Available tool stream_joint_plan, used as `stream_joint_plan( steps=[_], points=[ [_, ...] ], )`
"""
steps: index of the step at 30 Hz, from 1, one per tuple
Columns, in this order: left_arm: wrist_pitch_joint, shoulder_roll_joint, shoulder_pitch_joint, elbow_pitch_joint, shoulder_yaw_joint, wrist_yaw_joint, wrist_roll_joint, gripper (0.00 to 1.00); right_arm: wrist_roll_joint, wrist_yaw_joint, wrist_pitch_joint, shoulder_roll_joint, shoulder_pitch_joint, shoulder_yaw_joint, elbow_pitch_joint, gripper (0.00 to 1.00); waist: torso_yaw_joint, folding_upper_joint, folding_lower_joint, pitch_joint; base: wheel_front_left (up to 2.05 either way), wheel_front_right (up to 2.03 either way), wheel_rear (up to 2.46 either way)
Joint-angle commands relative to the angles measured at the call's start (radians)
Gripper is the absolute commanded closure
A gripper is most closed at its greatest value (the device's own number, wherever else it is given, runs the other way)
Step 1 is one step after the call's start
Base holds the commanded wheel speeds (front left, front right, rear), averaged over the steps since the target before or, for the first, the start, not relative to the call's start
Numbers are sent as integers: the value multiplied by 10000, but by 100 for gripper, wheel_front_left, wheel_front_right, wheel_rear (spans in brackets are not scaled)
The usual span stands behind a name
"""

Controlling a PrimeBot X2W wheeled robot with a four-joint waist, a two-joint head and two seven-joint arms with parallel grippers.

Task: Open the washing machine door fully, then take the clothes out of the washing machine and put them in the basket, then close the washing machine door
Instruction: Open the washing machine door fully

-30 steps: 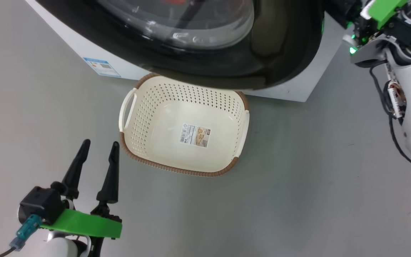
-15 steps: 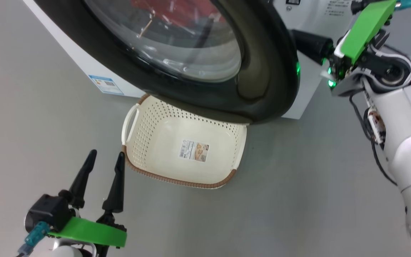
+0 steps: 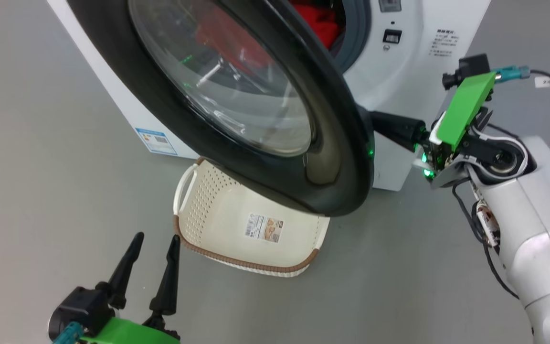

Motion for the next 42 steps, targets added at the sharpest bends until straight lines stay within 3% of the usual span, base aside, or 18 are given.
stream_joint_plan(
  steps=[1,22,42],
  points=[
    [-120,125,-22,-202,341,-31,100,0,145,17,109,208,156,92,-371,100,55,0,0,-158,0,0,0],
    [-120,148,566,-115,380,-31,459,0,-11,17,799,631,2094,908,-2088,100,510,0,0,-1076,0,0,0],
    [-120,232,623,-105,422,-31,561,0,-278,17,1110,1273,2677,1919,-2962,100,1636,0,0,-1204,0,0,0]
  ],
)
